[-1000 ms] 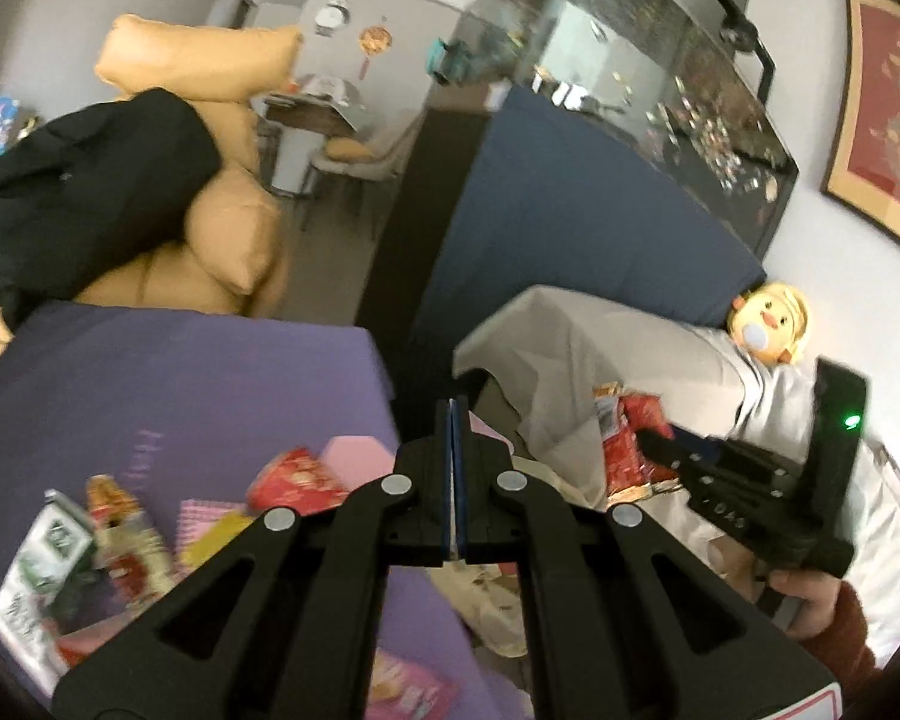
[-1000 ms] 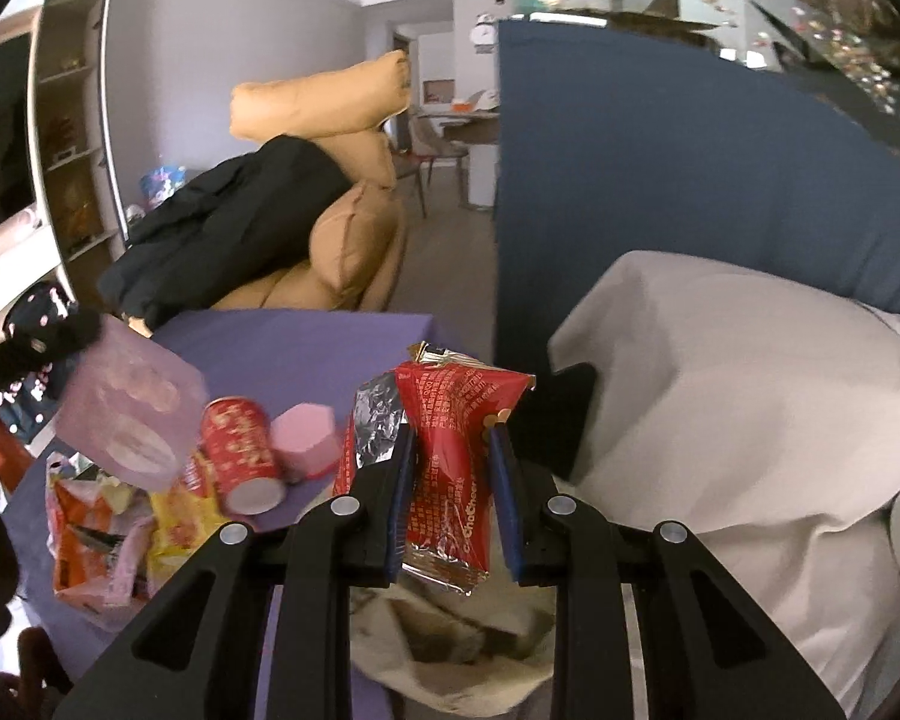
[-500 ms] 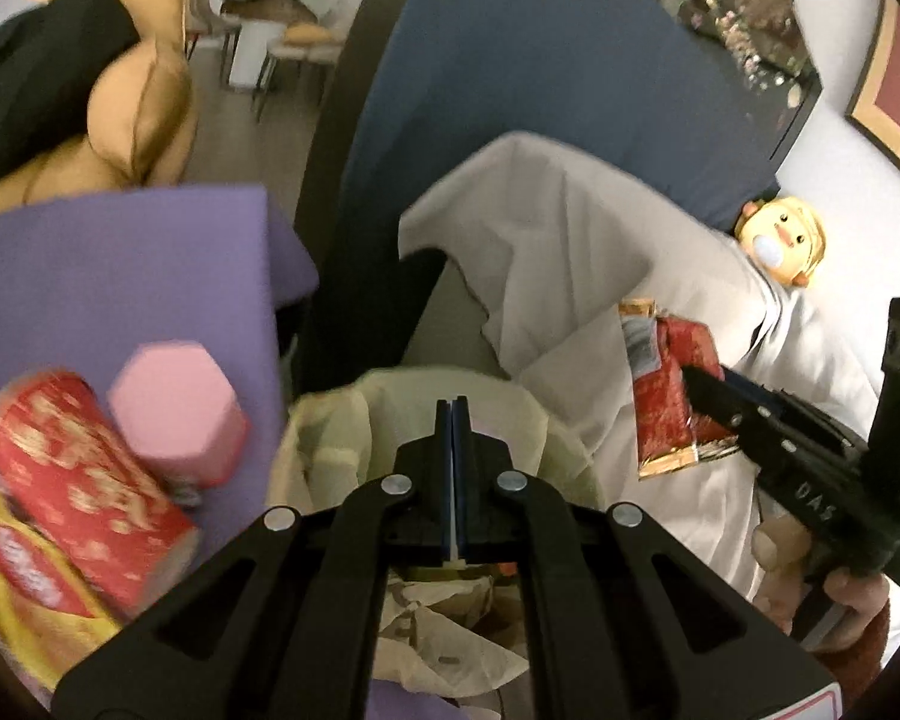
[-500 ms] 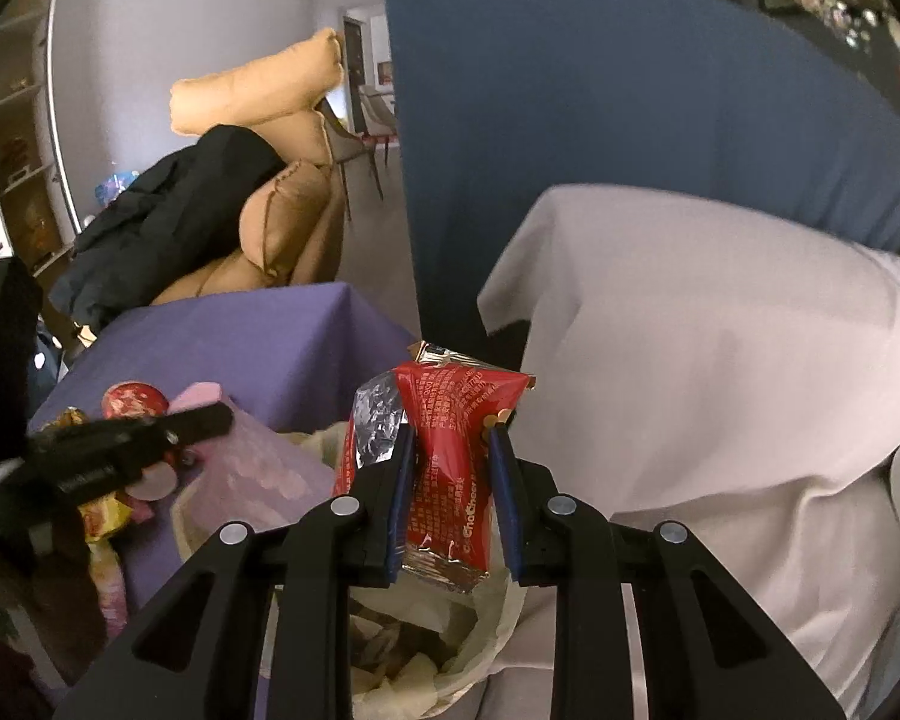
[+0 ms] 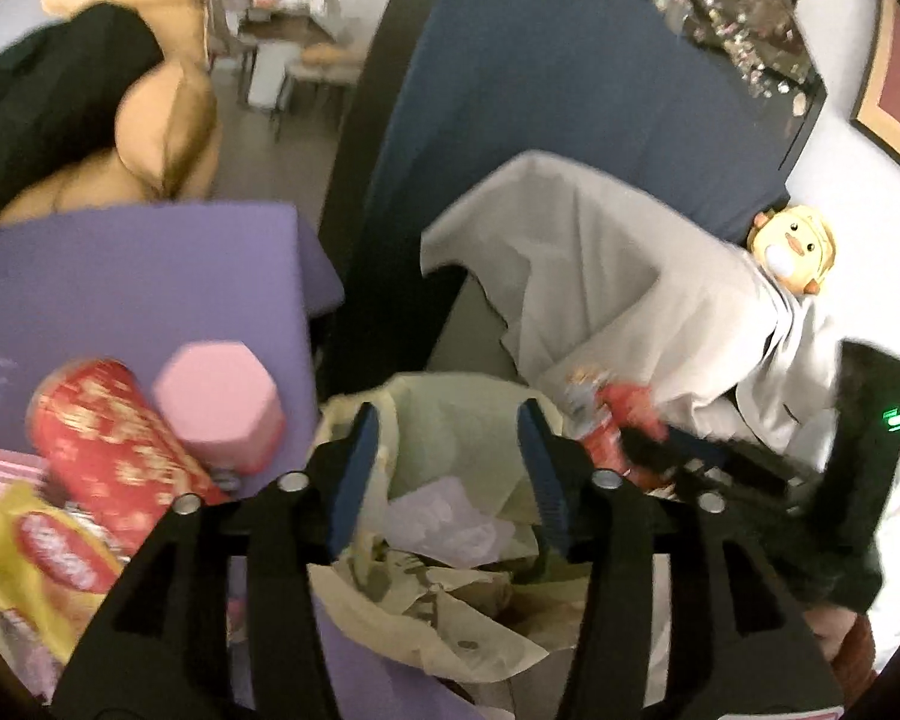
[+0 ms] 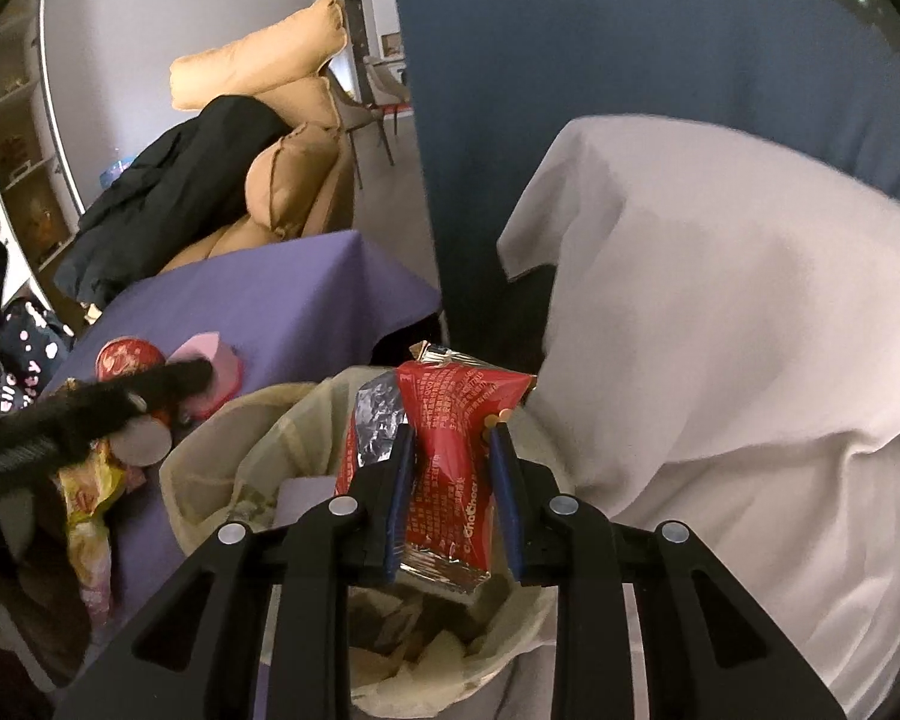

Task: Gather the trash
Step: 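Carry the red packet into the trash bag with the right tool while the left drops the container in, then grasp the red paper cup with the right tool while the left tool returns over the pink wrapper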

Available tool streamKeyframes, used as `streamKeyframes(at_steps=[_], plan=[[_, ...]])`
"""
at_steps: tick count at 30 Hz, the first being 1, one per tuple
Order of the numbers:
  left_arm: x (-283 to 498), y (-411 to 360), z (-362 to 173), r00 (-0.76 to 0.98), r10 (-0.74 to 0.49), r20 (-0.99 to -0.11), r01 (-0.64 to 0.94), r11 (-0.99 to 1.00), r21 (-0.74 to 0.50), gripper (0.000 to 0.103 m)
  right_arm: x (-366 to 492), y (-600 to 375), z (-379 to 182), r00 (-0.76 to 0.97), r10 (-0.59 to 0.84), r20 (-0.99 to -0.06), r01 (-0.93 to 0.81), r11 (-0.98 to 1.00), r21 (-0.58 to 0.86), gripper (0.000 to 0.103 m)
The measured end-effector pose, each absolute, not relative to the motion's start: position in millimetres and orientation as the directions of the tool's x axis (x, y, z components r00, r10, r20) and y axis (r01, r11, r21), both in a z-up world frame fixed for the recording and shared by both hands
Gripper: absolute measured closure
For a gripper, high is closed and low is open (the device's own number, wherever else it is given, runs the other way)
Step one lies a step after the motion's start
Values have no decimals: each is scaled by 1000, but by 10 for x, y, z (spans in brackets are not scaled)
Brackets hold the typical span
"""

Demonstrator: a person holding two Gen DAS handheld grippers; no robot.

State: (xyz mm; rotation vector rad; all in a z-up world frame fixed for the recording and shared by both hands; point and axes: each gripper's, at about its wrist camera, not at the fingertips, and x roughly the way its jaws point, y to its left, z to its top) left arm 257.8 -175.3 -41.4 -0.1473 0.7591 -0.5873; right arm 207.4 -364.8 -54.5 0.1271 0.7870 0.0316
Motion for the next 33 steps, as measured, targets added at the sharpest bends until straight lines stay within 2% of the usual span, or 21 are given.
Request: streamKeyframes(at_steps=[2, 6, 14, 18, 25, 33], plan=[[2483, -1701, -352, 604, -520, -604, 442, 849, -289, 53, 2068, -3589, -627, 693, 89, -716, 14, 991, 136, 78], [2308, -1565, -347, 617, -432, -658, 399, 892, -211, 53, 2036, -3486, -757, 672, 105, -733, 10, 989, 150, 77], [1966, -1181, -418, 567, -407, -716, 393, 898, -199, 53, 2012, -3420, -911, 646, 85, -758, 28, 990, 135, 75], [1885, -977, -396, 575, -401, -713, 372, 905, -208, 52, 2050, -3456, -951, 631, 94, -770, 43, 987, 156, 68], [1789, -694, -385, 593, -378, -711, 366, 913, -180, 52, 1956, -3362, -881, 617, 76, -783, 34, 992, 123, 46], [1644, -48, -327, 666, -328, -670, 260, 944, -204, 52, 1641, -2886, -661, 635, 138, -760, -55, 989, 134, 46]])
